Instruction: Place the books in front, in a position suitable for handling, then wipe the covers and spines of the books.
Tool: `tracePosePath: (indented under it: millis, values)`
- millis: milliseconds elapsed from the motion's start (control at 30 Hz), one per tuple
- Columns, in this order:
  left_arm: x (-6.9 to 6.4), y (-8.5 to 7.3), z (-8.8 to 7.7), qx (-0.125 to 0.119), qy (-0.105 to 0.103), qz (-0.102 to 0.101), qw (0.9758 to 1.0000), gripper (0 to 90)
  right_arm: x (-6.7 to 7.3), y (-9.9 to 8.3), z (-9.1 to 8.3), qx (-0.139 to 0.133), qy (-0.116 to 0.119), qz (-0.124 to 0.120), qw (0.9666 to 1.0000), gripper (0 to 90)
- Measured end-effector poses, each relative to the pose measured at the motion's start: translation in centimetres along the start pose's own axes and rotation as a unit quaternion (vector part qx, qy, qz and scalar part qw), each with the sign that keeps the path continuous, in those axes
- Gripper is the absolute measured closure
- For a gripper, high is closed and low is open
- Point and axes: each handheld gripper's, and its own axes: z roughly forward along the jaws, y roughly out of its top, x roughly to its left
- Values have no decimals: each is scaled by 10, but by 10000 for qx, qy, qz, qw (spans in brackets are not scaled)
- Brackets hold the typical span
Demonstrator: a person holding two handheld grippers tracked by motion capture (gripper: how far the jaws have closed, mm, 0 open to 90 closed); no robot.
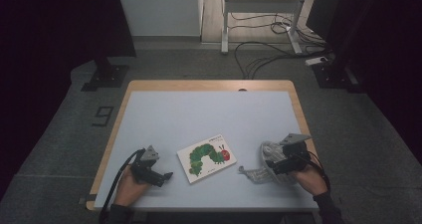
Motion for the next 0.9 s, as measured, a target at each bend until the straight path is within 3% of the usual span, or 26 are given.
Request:
tracePosePath:
  millis: [200, 567, 800, 900]
  values:
    - [0, 0, 0, 0, 1, 0, 10000, 0, -2, -14, 10, 258, 2, -10, 9997, 0]
    - [0, 0, 0, 0, 1, 1, 10000, 0, -5, -27, 26, 353, 275, 135, 9989, 24]
    - [0, 0, 0, -1, 0, 0, 10000, 0, -6, -27, 20, 395, 434, 326, 9977, 304]
    - [0, 0, 0, -1, 0, 1, 10000, 0, -5, -24, 17, 460, 566, 303, 9969, 476]
